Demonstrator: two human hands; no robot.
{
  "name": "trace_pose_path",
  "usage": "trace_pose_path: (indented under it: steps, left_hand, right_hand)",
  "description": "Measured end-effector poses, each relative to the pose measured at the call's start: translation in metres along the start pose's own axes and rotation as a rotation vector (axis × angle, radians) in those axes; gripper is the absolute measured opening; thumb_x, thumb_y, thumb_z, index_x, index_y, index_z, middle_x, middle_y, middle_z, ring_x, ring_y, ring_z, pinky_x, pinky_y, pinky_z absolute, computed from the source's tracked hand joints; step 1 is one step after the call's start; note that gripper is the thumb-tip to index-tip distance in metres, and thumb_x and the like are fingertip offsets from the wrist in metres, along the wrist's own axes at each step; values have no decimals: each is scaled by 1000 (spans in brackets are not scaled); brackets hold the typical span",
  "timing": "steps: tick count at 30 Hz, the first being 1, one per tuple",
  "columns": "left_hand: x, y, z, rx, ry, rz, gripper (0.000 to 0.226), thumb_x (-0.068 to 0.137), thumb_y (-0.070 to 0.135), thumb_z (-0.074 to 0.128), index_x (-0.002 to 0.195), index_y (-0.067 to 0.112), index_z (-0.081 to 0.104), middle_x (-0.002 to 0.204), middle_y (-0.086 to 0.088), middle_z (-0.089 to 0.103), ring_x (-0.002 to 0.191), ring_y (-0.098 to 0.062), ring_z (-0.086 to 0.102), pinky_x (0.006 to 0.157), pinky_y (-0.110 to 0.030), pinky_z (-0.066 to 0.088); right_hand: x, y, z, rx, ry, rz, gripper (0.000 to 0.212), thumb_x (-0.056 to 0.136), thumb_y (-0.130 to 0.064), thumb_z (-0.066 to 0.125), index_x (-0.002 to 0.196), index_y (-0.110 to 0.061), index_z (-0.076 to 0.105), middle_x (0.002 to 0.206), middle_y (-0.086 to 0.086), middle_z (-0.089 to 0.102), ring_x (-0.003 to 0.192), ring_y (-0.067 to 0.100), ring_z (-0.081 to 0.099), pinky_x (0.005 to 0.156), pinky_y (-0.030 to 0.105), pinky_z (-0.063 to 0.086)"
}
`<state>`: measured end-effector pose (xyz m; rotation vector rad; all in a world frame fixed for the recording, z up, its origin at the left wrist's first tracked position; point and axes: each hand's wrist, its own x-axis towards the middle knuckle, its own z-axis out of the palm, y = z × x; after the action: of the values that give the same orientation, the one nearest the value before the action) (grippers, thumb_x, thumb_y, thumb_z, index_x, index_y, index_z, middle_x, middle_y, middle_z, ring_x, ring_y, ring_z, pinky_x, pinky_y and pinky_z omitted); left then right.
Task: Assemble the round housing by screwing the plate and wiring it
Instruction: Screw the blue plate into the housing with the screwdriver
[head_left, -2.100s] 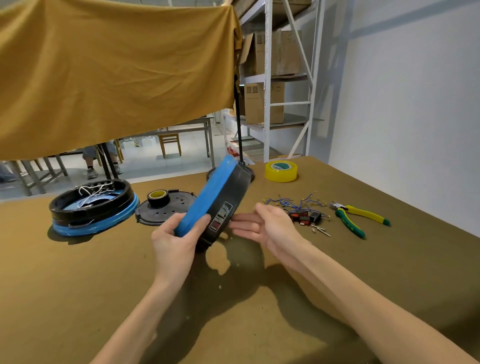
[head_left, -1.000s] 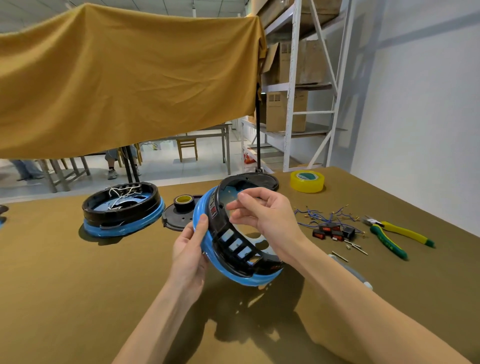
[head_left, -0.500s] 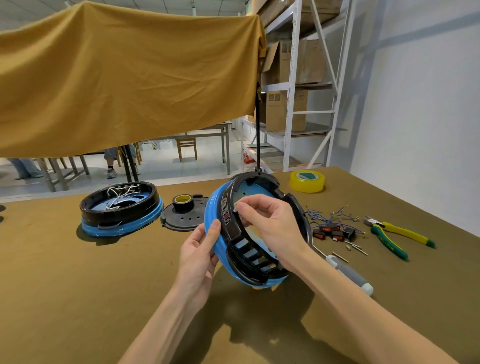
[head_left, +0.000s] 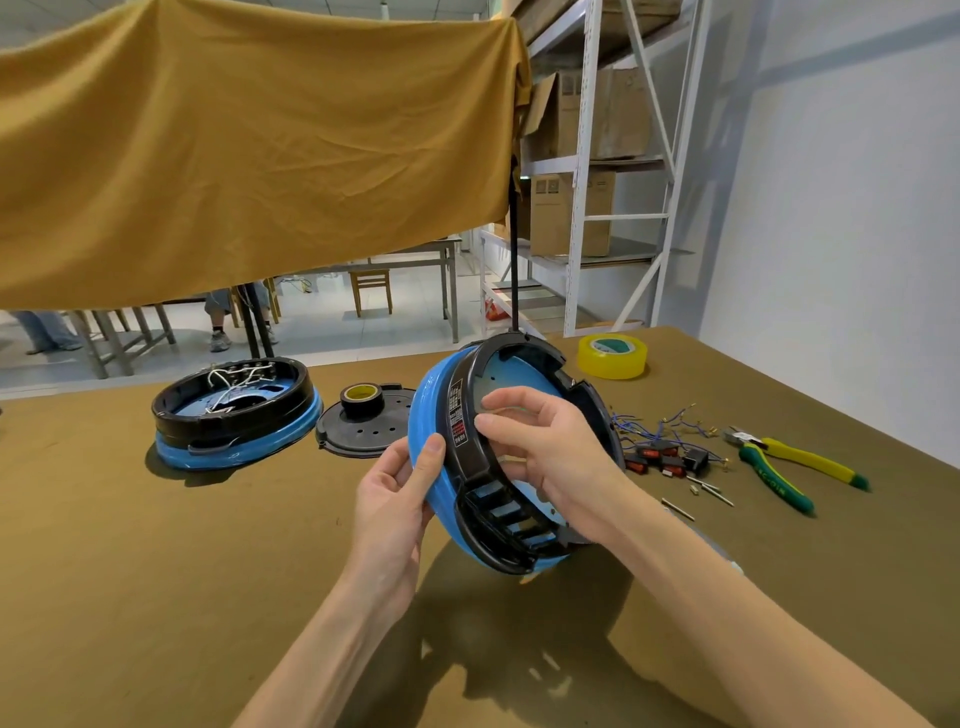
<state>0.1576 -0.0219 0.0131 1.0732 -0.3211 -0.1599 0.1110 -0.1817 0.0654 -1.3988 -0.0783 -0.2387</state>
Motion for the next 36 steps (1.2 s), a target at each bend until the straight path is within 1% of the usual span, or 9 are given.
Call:
trace_pose_path:
  steps: [2,7,13,19,22,26,31,34,36]
  left_hand:
    - [-1,2,3,22,-6,43,30,87,35,71,112,18,74,106,-12,77,91,-21,73,73,-25,61]
    - [-4,14,5,139,16,252,24,89,31,72,109,19,75,106,-7,78,97,-19,74,77,-23,59]
    - [-11,9,10,444,124,484,18,89,30,74,106,24,73,89,3,75,77,-16,71,63,-28,60]
    - [-16,-4,16,749,156,623,25,89,38,75,111,27,72,91,14,73,81,-12,70,62,-35,60]
    - [-15,-5,19,918,67,746,26,91,34,73,115,24,71,98,16,72,86,-3,67,66,-27,57]
    - [-14,-14,28,1114,-34,845,26,90,27,77,114,18,74,102,10,74,89,-7,67,73,-31,58]
    - [-18,-24,37,1249,-127,865,37,81,29,85,116,20,77,102,5,78,90,-10,71,81,-22,52]
    - [-16,-26,33,1253,-208,795,38,81,27,85,117,24,76,108,8,77,100,-5,67,99,-36,54]
    - [-19,-28,28,1181,-266,744,38,82,22,84,119,23,74,117,10,72,112,3,57,111,-35,45]
  right_hand:
    - [1,-10,-5,2,-53,70,15,93,-7,72,108,-7,72,100,15,76,84,25,71,76,36,62]
    - [-8,-19,-11,-118,6,-27,6,86,-13,81,91,-11,79,81,12,73,69,16,67,67,29,60]
    - [-26,3,-9,-120,193,-22,10,92,-12,75,98,-5,80,88,14,78,72,16,72,67,25,61]
    - [-37,4,-11,-30,305,237,15,99,-15,67,100,-5,77,90,9,79,77,16,74,68,28,60]
    - [-43,-1,-19,21,312,343,25,100,-24,64,97,-3,78,89,9,79,78,18,73,65,31,60]
    - [-56,-2,-38,161,278,552,46,94,-42,68,108,1,77,106,15,77,94,25,70,69,35,60]
    - [-65,3,-58,287,202,711,87,70,-63,83,115,10,70,115,22,74,114,32,67,80,40,61]
    - [-69,8,-61,379,124,811,102,61,-67,89,126,8,65,114,21,72,109,31,67,74,40,61]
    - [-70,13,-59,418,109,845,103,60,-66,90,131,3,63,111,19,68,98,30,68,69,38,60]
